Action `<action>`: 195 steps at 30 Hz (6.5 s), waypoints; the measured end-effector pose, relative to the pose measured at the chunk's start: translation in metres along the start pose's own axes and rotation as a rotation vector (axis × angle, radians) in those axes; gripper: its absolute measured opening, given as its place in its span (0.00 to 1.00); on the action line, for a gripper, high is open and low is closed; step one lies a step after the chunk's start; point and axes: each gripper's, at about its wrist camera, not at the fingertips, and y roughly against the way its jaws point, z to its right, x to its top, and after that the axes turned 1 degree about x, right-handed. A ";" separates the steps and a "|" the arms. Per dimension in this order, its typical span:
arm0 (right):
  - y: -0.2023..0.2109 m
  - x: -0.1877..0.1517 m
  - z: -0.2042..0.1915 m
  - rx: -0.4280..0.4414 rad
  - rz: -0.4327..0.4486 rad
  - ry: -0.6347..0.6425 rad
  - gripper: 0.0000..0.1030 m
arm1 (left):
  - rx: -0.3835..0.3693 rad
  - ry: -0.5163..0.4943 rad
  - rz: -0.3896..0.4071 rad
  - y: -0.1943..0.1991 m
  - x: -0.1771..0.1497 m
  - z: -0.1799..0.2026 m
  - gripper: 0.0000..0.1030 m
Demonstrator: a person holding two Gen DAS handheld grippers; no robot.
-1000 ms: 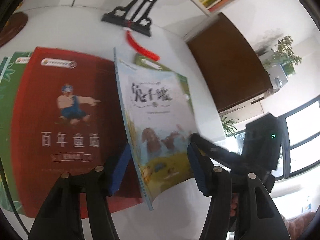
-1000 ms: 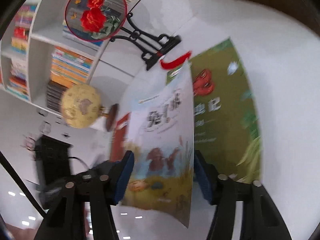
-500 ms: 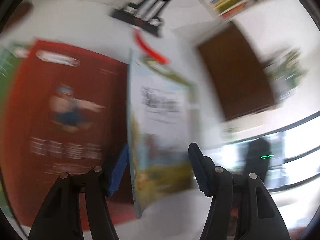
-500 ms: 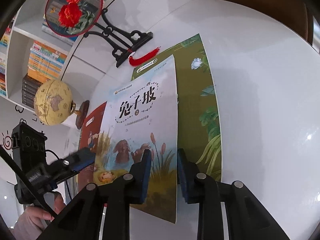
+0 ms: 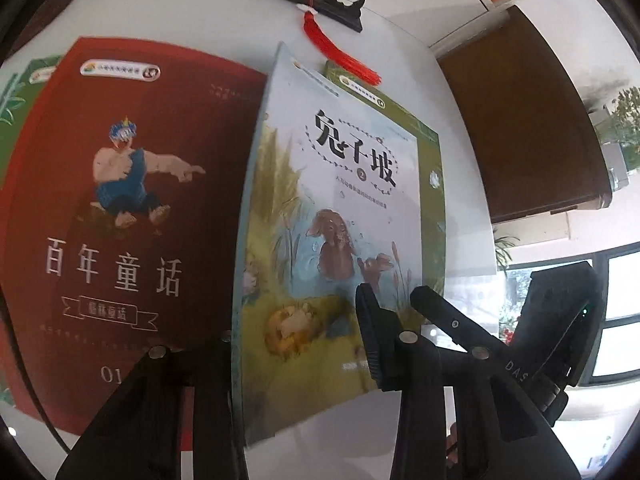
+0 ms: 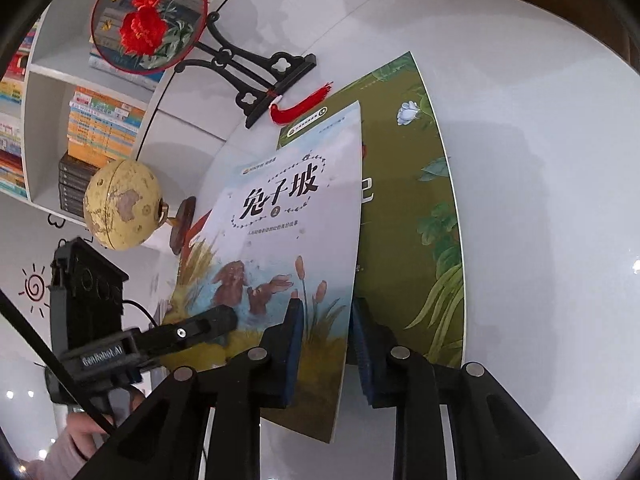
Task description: Organize books
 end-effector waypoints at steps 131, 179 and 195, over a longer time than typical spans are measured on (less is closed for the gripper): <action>0.019 -0.012 -0.127 -0.036 0.150 0.443 0.08 | 0.277 -0.421 0.176 0.089 0.003 0.021 0.11; -0.075 -0.124 -0.376 0.115 0.035 0.765 0.09 | 0.368 -0.075 0.427 0.283 -0.082 -0.199 0.11; -0.195 -0.196 -0.415 0.076 -0.144 0.747 0.09 | 0.360 0.085 0.350 0.273 -0.120 -0.321 0.13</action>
